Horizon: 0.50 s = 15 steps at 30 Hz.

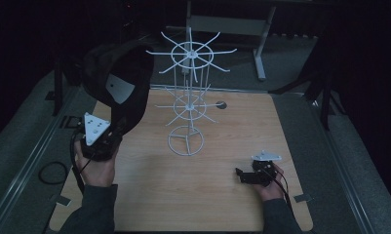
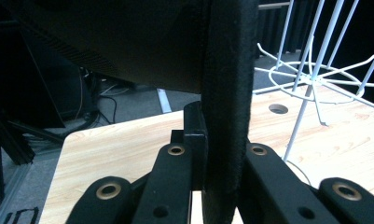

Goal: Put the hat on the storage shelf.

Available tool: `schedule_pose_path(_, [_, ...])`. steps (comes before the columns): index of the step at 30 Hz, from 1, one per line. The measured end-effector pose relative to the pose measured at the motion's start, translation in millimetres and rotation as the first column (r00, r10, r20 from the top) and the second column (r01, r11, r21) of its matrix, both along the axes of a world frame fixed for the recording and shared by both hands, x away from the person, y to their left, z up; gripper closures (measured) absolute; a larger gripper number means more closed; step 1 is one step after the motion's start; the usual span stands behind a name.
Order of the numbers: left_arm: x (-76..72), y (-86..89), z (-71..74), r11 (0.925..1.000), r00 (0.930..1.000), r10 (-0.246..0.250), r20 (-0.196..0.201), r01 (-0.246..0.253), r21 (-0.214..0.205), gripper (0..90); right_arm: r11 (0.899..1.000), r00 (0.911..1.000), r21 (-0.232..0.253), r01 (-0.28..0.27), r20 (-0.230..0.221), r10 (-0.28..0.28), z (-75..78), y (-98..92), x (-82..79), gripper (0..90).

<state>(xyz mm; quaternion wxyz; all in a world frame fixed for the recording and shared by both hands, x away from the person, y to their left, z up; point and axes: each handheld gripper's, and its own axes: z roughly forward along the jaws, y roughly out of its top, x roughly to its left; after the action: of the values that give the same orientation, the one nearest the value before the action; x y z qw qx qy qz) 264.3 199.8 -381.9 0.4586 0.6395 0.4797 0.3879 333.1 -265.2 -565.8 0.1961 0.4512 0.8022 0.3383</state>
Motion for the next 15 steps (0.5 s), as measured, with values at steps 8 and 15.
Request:
schedule_pose_path(8, [-0.5,-2.4,-0.3,1.0,1.0,0.001,0.009,-0.001,0.007,86.8,1.0,1.0,0.0,0.0,-0.001,0.0,0.0,0.0,-0.1,11.3])
schedule_pose_path(15, [-0.4,-4.9,-1.0,0.9999,0.9999,-0.005,0.011,0.005,0.01,86.7,1.0,1.0,0.0,0.0,-0.001,0.0,0.0,0.0,-0.1,11.3])
